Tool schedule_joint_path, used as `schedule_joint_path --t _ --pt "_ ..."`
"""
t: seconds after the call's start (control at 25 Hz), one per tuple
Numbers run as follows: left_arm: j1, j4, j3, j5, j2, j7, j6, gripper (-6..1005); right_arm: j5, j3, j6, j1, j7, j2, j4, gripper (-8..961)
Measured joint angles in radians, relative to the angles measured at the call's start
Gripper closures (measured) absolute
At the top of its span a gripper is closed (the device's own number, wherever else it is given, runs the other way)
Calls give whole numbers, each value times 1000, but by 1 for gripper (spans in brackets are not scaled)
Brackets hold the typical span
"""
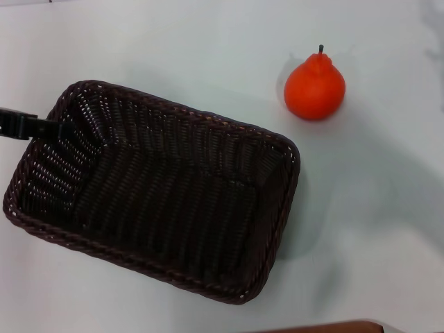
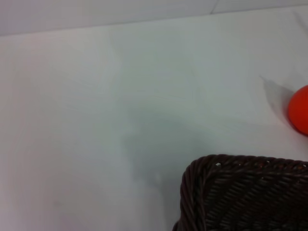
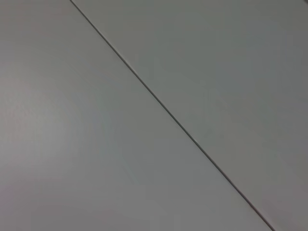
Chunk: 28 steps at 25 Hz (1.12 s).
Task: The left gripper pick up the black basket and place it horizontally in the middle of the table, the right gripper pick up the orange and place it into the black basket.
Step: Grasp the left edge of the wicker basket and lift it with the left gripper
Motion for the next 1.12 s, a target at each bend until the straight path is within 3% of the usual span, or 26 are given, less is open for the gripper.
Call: schedule_joint_path --t 0.6,0.84,1.04,1.12 --pt "-3 -96 114 75 -1 -15 -99 248 0 0 15 7 0 0 0 131" --pt "-5 -81 111 72 -1 -23 -104 396 0 0 36 9 0 0 -4 130" --pt "-7 -80 113 72 -1 -28 -105 638 0 5 41 13 0 -1 -7 130" --pt "-10 -80 114 71 -1 -33 -104 684 0 8 43 14 0 -1 -9 130"
